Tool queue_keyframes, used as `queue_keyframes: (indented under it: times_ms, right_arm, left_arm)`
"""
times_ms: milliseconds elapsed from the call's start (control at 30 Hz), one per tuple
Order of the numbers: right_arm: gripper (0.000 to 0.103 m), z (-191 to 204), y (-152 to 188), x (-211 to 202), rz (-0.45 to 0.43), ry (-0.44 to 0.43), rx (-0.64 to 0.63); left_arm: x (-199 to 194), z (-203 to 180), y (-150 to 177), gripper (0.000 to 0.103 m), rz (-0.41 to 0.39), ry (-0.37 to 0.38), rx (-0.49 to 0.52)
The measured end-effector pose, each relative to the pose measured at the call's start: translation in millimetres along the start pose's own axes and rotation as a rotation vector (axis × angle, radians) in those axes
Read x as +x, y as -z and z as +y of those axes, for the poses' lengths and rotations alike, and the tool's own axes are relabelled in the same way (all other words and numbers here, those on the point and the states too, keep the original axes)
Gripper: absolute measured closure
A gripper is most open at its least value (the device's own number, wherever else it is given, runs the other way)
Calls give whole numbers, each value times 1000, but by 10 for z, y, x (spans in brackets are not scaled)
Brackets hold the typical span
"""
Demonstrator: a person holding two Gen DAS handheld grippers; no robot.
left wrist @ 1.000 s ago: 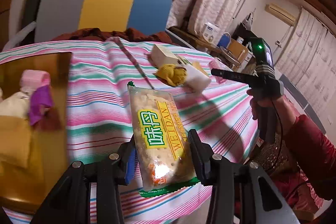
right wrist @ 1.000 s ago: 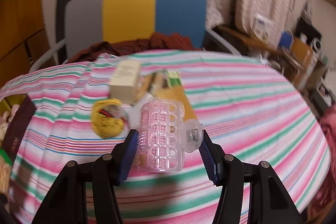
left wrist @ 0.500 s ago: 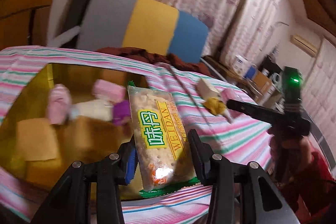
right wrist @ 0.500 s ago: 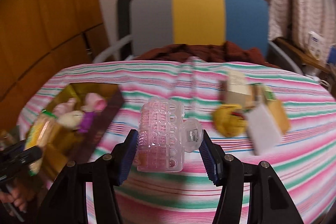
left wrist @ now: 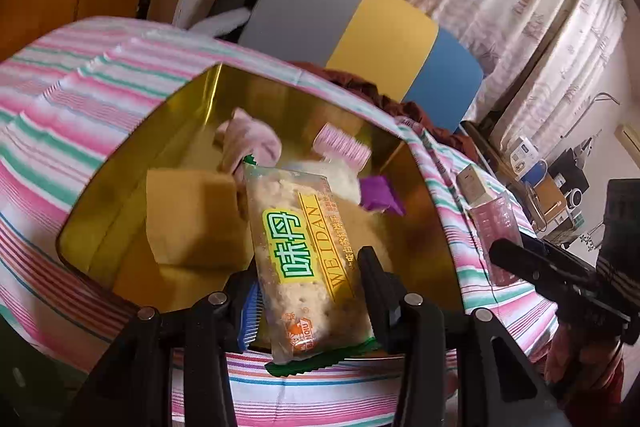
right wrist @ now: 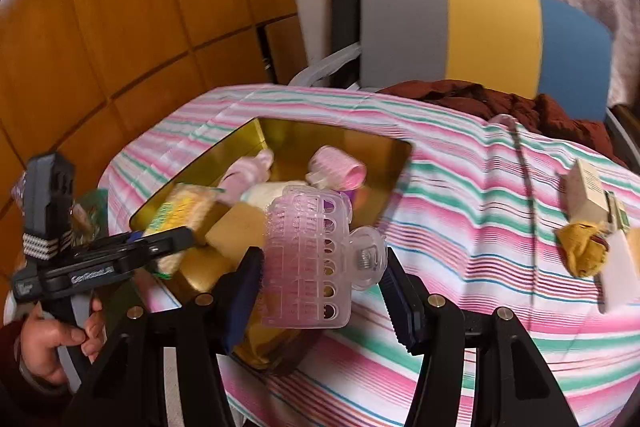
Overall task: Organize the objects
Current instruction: 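Carry the cracker pack and roller over the gold tray and release both, then move both open tools from the tray back toward the remaining items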
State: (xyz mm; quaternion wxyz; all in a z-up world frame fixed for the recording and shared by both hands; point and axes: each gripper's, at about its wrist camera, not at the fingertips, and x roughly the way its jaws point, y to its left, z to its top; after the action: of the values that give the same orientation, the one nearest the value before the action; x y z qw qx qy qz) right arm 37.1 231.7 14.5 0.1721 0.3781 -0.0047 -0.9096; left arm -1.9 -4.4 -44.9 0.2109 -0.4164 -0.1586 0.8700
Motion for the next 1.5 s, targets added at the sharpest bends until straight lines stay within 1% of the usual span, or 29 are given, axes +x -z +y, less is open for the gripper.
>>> queue_keyframes:
  times_ms: [33, 133, 300, 367, 400, 433, 533, 600, 700, 733, 800, 933, 1067, 1267, 1333, 1500]
  right_arm:
    - [44, 43, 5, 34, 7, -3, -10]
    - [44, 158, 16, 156, 26, -7, -33]
    - [44, 190, 8, 262, 37, -12, -13]
    - [42, 210, 1, 279, 35, -2, -8]
    - [40, 224, 5, 264, 33, 0, -9]
    - [38, 232, 6, 250, 28, -3, -9]
    - [35, 235, 19, 180, 7, -2, -10]
    - [35, 226, 23, 150, 2, 4, -7]
    - [35, 171, 38, 127, 4, 1, 19]
    - [34, 153, 46, 119, 4, 0, 29]
    - [34, 116, 50, 109, 5, -1, 45]
    - [32, 76, 64, 82, 0, 3, 63]
    - [31, 36, 72, 59, 0, 8, 78]
    - [31, -83, 107, 1, -3, 28, 100]
    - [28, -146, 134, 2, 3, 40, 121]
    - [27, -354, 222, -7, 24, 58, 182]
  left_arm:
    - [34, 13, 3, 59, 8, 3, 3]
    - [65, -16, 7, 59, 9, -29, 45]
    - [97, -25, 9, 59, 11, -61, 100]
    - [97, -27, 15, 56, 25, -74, 110]
    - [92, -41, 11, 49, 28, -90, 114]
    - [68, -37, 8, 47, 23, -98, 114]
    - [-68, -43, -2, 46, -30, -110, 111]
    - [-193, -60, -13, 46, -88, -145, 114]
    - [-327, -65, -33, 42, -146, -160, 103]
    - [-365, -59, -37, 40, -164, -158, 93]
    - [-400, -43, -40, 37, -172, -138, 70]
    - [-332, -77, -27, 36, -127, -94, 49]
    - [-262, -206, 49, 36, -94, -67, 86]
    - [-223, -419, 148, 36, -75, -30, 150]
    - [-222, -487, 178, 36, -72, -18, 164]
    - [-211, -694, 260, 36, -57, 24, 227]
